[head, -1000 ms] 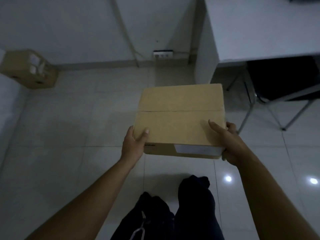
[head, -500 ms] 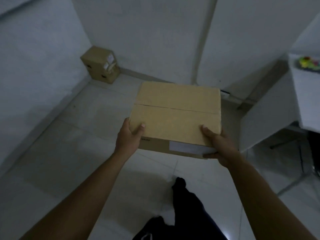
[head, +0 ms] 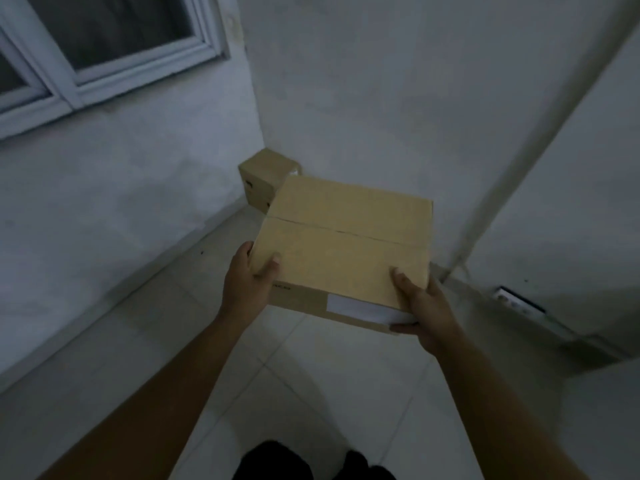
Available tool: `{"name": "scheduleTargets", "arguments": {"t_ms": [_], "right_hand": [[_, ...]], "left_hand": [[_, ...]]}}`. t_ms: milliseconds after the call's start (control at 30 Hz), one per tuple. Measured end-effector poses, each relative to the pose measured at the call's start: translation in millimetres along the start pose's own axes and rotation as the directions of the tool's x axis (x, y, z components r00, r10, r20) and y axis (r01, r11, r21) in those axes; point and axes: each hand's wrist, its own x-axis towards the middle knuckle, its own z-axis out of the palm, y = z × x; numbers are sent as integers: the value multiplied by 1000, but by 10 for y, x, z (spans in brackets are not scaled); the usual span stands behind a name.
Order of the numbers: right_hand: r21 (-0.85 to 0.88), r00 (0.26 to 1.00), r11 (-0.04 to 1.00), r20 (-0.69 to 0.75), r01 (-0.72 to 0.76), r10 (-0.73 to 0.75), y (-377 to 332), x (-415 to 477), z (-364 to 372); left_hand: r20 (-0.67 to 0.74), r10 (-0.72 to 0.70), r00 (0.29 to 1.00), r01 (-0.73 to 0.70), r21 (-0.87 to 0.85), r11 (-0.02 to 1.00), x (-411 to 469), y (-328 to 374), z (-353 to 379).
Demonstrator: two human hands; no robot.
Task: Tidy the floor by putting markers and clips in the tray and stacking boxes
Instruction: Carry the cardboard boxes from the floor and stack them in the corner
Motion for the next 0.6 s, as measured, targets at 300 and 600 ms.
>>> {"name": "scheduleTargets", "arguments": {"t_ms": [300, 600], "right_hand": [[-24, 999, 999, -20, -44, 44, -685, 1643, 1127], [13, 985, 993, -124, -121, 121, -1176, 2915, 2102]], "left_hand": [[54, -23, 998, 22, 17, 1000, 2020, -188, -67], [171, -53, 984, 43, 60, 997, 4040, -427, -231]]}}
